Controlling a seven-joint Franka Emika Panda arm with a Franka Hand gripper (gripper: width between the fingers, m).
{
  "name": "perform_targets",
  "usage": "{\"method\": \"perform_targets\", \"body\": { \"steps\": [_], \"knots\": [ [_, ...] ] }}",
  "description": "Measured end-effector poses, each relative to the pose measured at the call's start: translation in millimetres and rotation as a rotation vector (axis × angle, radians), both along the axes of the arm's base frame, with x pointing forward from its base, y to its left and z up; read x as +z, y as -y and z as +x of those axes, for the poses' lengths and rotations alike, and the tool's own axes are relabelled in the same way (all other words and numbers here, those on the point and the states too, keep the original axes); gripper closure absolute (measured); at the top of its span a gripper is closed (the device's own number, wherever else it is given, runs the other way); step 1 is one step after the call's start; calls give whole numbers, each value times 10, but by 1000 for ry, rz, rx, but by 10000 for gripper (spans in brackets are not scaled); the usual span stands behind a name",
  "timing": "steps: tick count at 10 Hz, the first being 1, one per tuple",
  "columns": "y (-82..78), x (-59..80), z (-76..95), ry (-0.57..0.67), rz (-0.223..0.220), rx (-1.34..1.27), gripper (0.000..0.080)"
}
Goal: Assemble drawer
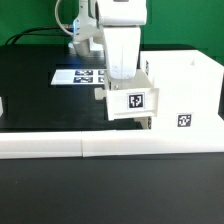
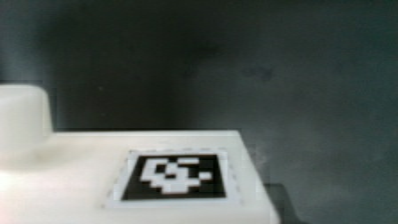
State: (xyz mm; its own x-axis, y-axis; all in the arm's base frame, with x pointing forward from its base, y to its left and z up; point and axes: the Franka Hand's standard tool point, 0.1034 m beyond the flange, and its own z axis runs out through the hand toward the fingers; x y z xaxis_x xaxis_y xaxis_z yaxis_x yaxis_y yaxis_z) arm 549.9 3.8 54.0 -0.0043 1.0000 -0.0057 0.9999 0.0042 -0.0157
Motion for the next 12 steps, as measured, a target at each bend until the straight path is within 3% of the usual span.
{"method": "perform_targets", "body": {
  "steps": [4,12],
  "knots": [
    [-76,7,2,-1,-3,-6,755],
    [-42,17,49,0,-22,88,755]
  ]
}}
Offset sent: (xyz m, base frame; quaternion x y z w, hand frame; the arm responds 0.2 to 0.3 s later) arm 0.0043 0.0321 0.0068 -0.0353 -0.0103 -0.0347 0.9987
